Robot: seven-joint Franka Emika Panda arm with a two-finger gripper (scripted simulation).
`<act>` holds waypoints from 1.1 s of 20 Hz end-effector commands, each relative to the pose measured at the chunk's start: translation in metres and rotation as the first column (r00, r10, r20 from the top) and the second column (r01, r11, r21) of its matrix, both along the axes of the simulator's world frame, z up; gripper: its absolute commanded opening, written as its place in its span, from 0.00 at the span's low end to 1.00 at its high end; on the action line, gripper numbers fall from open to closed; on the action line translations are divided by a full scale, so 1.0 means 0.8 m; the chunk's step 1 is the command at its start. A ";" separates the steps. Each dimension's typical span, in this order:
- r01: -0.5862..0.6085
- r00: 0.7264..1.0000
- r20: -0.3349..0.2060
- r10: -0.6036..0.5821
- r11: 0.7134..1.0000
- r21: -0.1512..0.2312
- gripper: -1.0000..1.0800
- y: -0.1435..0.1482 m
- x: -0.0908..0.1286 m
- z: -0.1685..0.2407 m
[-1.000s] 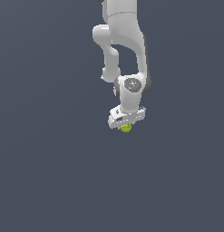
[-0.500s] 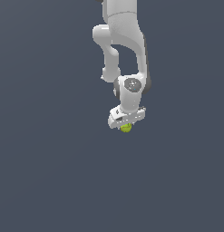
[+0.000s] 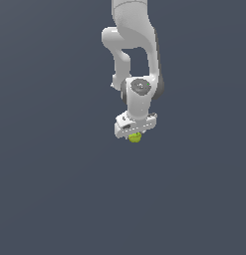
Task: Pick up the object and move it to a goal position.
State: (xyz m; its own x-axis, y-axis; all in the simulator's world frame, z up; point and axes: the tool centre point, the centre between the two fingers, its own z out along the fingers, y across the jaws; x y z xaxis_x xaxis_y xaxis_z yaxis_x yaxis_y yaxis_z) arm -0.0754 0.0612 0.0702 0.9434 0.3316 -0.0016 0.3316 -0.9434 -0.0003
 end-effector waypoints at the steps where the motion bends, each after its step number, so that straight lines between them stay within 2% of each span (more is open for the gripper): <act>1: 0.001 1.000 0.002 -0.001 1.000 0.000 0.00 -0.014 0.002 0.020; 7: 0.000 1.000 0.002 0.000 1.000 0.001 0.00 -0.058 0.004 0.082; 22: -0.001 1.000 0.002 0.001 1.000 0.004 0.00 -0.196 0.015 0.274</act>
State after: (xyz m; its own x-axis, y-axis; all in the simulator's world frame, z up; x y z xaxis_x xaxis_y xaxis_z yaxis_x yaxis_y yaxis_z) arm -0.0637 -0.0842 0.2728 0.9434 0.3316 0.0013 0.3316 -0.9434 -0.0033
